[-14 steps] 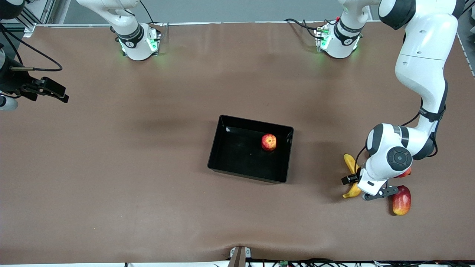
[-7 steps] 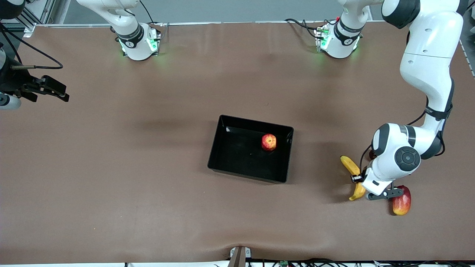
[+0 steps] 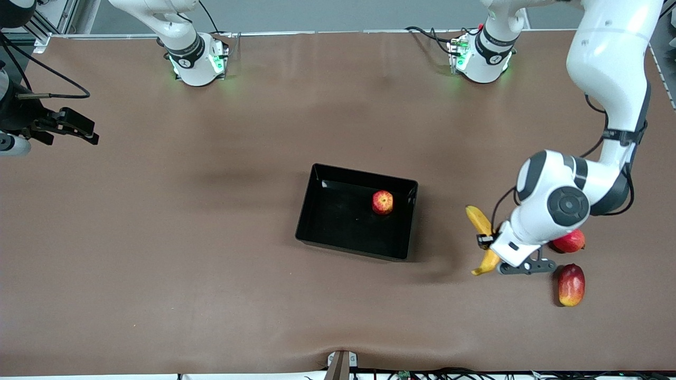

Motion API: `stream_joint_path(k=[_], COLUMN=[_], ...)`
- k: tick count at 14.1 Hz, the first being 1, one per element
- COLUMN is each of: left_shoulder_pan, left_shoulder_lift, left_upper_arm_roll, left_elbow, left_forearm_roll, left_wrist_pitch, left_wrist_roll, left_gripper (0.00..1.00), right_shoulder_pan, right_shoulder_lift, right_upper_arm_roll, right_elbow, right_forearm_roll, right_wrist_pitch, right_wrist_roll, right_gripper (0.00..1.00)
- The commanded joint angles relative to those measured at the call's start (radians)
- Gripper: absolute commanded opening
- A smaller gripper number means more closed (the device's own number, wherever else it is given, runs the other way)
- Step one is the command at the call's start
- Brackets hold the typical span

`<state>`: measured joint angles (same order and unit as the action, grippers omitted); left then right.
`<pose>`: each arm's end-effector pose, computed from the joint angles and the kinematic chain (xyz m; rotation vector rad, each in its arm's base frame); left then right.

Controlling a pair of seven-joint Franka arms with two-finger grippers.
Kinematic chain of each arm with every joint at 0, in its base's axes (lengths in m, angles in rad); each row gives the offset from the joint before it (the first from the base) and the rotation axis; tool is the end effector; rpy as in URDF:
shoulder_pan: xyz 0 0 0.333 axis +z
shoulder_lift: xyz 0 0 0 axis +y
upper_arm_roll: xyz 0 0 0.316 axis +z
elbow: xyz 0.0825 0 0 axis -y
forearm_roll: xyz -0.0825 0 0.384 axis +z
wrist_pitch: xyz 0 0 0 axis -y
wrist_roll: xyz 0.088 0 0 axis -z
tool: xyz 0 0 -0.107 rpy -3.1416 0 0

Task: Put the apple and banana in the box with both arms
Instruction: 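Grasp the yellow banana with the left gripper and carry it over the box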

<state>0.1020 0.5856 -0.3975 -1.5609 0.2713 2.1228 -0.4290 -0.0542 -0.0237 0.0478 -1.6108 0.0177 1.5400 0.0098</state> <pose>0.6808 -0.1515 0.3264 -3.1333 -0.0880 -0.0500 0.5432 -0.0012 0.6161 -3.1241 0.0252 0.0737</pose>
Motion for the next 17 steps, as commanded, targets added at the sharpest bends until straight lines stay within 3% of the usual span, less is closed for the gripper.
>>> stream_joint_path(k=[1, 3, 10, 14, 17], left_shoulder_pan=[-0.01, -0.078, -0.32, -0.471, -0.504], left_shoulder_lift=[-0.032, -0.009, 0.108, 0.151, 0.194], left_upper_arm_roll=[-0.105, -0.142, -0.135, -0.02, 0.014], left_elbow=[-0.007, 0.042, 0.163, 0.186, 0.186], left_forearm_roll=[-0.001, 0.009, 0.006, 0.003, 0.003], left_wrist_pitch=[-0.021, -0.021, -0.003, 0.04, 0.118], left_wrist_roll=[-0.121, -0.241, -0.464, -0.488, -0.481], left_gripper=[0.0, 0.0, 0.0, 0.0, 0.0], right_shoulder_pan=[-0.013, -0.01, -0.012, -0.007, -0.006], right_shoulder_lift=[-0.022, -0.022, -0.022, -0.021, -0.021], right_upper_arm_roll=[0.004, 0.004, 0.007, 0.007, 0.006], right_elbow=[-0.021, -0.023, -0.024, -0.026, -0.027], right_forearm_roll=[0.004, 0.004, 0.004, 0.004, 0.004], right_wrist_pitch=[0.008, 0.014, 0.006, 0.009, 0.011], right_wrist_roll=[-0.013, -0.013, -0.013, -0.013, -0.011], right_gripper=[1.0, 1.0, 1.0, 1.0, 1.0])
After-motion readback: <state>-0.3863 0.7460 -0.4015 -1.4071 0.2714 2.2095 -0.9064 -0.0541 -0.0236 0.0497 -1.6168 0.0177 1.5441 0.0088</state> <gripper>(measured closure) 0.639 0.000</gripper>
